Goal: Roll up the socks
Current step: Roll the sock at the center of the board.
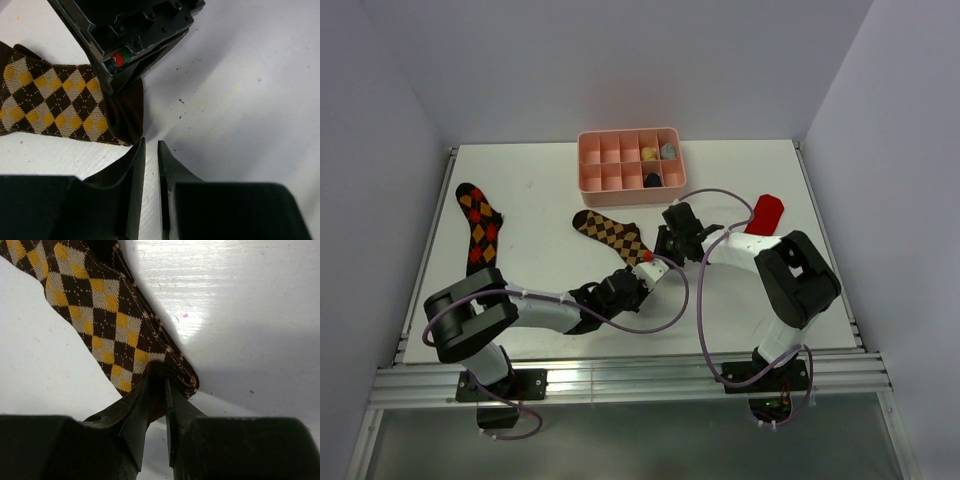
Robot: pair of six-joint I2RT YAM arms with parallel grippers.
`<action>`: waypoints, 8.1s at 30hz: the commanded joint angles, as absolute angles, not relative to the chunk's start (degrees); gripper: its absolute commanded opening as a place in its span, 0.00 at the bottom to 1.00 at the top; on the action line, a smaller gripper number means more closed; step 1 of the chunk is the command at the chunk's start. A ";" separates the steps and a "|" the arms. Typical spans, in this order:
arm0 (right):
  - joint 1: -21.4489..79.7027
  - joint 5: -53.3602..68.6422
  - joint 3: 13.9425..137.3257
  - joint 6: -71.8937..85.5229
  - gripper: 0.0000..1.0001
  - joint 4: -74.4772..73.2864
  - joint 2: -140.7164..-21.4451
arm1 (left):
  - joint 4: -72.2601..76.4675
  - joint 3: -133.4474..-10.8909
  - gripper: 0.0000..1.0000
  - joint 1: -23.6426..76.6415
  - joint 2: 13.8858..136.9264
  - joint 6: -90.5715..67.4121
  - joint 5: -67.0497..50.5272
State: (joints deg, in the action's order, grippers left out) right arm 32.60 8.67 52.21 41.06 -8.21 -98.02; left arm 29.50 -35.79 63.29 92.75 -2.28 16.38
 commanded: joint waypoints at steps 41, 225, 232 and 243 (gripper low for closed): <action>32.52 9.49 50.80 39.82 0.27 -11.69 -100.46 | 35.33 -36.21 0.37 54.58 90.87 -12.92 5.45; 28.39 12.66 48.86 42.28 0.27 2.99 -95.27 | 17.67 -50.98 0.00 39.11 112.50 -27.77 -24.87; 29.18 9.15 52.46 41.13 0.26 -3.59 -98.96 | 17.49 -51.33 0.00 39.11 112.68 -28.12 -26.01; 29.53 6.85 56.60 41.13 0.24 -14.67 -104.06 | 21.26 -41.41 0.53 40.25 96.78 -24.36 -11.10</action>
